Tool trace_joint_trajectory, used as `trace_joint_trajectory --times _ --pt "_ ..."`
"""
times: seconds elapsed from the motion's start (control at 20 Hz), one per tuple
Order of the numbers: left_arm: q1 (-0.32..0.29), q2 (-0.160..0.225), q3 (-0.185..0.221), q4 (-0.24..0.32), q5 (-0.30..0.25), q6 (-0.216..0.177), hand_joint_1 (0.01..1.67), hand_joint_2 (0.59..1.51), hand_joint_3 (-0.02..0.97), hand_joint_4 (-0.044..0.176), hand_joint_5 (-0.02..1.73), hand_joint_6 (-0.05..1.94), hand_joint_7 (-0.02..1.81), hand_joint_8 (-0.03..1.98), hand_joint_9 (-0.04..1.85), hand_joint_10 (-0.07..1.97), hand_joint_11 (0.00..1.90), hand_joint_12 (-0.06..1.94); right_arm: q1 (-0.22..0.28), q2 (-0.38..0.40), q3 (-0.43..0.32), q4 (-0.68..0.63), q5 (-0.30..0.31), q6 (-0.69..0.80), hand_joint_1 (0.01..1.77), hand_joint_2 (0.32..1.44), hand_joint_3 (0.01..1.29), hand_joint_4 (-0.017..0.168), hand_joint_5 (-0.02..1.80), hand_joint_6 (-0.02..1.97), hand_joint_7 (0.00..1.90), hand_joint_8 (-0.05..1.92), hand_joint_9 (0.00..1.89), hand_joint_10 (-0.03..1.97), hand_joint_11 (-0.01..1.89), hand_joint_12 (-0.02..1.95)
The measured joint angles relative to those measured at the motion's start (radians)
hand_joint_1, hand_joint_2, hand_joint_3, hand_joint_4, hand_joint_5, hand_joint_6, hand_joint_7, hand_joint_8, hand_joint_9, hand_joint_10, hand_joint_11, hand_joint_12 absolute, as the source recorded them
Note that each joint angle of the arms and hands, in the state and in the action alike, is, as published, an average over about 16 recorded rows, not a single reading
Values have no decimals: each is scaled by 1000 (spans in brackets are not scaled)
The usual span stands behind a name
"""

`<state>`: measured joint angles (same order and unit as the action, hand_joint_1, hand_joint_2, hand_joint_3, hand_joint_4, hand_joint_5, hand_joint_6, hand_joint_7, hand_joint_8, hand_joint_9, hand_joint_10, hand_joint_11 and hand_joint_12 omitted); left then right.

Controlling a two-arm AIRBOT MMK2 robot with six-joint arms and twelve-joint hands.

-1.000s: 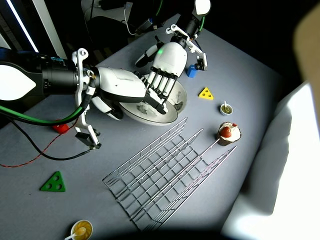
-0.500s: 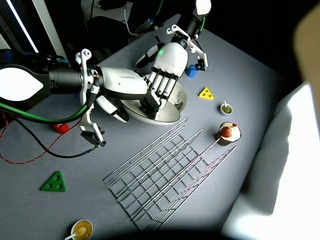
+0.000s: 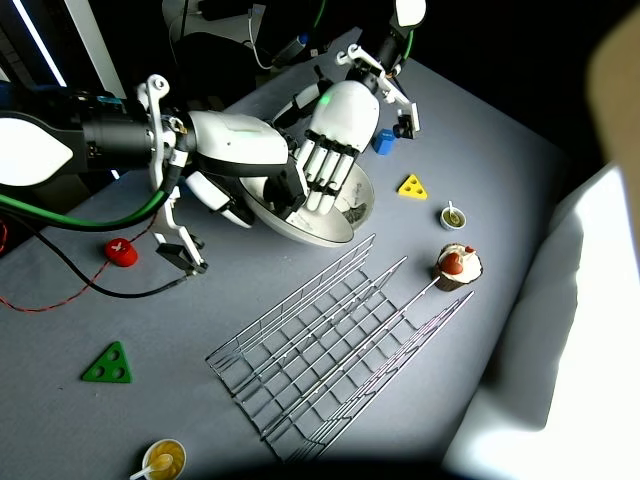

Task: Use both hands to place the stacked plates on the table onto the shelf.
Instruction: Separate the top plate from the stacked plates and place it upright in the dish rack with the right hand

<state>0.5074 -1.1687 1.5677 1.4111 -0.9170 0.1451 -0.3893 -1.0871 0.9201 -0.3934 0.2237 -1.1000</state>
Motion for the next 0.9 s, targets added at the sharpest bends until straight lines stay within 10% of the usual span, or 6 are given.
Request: trace_joint_trajectory --times 0.9 --pt "-40 215 32 -14 -91 -46 31 934 17 3 76 20 102 -3 113 20 110 16 182 150 -205 165 -116 5 1471 922 12 -3 984 830 1119 510 1179 588 993 1244"
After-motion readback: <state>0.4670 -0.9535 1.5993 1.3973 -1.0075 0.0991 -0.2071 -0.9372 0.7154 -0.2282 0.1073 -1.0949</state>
